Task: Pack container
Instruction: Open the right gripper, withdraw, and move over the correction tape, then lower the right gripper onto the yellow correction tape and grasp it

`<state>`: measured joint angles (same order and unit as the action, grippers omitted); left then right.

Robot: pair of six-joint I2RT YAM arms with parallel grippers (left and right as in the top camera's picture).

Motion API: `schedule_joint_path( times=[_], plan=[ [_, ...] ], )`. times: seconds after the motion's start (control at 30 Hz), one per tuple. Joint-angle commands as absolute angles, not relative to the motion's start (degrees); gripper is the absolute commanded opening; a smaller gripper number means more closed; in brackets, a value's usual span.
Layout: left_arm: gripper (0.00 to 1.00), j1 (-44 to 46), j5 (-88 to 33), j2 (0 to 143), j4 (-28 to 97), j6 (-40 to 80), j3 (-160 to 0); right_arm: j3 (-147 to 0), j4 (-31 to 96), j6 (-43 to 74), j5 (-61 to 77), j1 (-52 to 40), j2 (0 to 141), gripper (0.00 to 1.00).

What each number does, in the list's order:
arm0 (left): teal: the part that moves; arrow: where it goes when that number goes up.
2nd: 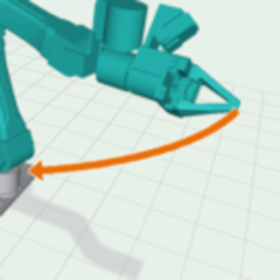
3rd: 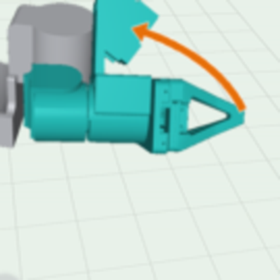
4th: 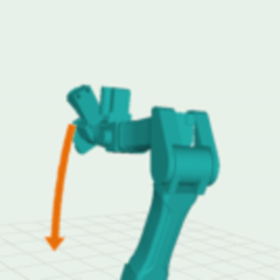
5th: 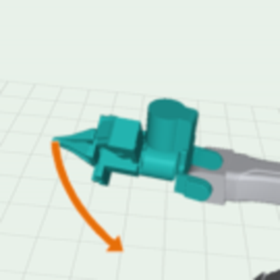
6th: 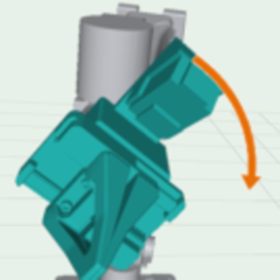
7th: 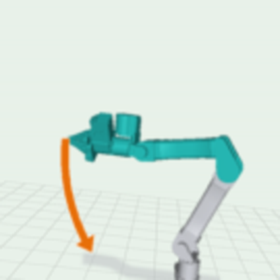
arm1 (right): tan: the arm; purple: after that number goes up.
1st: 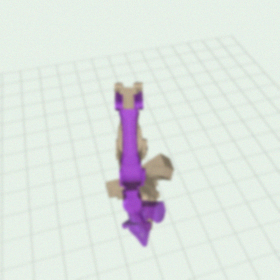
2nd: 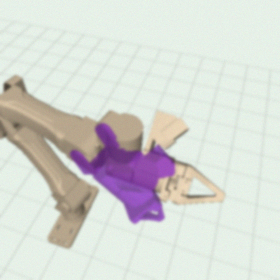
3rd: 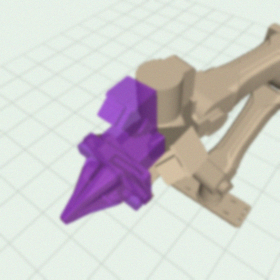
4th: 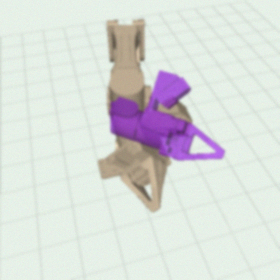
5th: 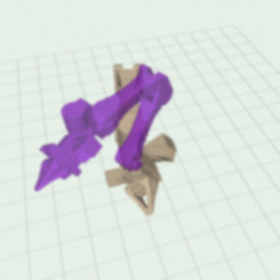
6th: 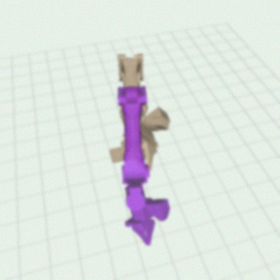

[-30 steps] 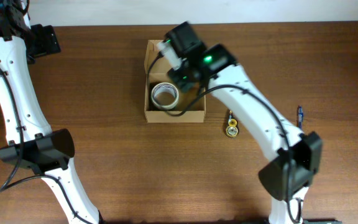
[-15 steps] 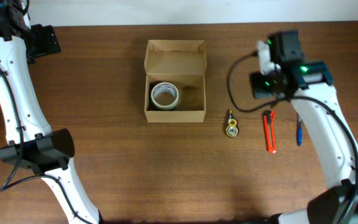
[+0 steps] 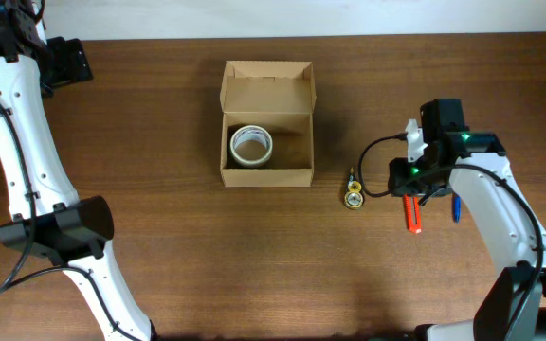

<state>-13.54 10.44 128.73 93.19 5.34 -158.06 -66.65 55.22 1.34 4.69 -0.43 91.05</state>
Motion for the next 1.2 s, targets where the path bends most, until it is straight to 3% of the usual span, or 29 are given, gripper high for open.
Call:
schedule_joint_path(
  times=[0.0, 0.63, 1.17],
  plan=[
    [1.0, -13.7, 9.8, 127.5, 93.1, 4.4, -157.6, -66.1, 54.6, 2.5, 6.9, -2.2, 89.8, 0.56],
    [1.0, -13.7, 9.8, 127.5, 93.1, 4.4, -157.6, -66.1, 48.1, 6.6, 6.4, -10.5, 98.1, 0.6],
    [1.0, -13.7, 9.8, 127.5, 93.1, 4.4, -157.6, -66.1, 43.0, 16.6, 1.4, -15.1, 104.2, 0.61]
  ],
)
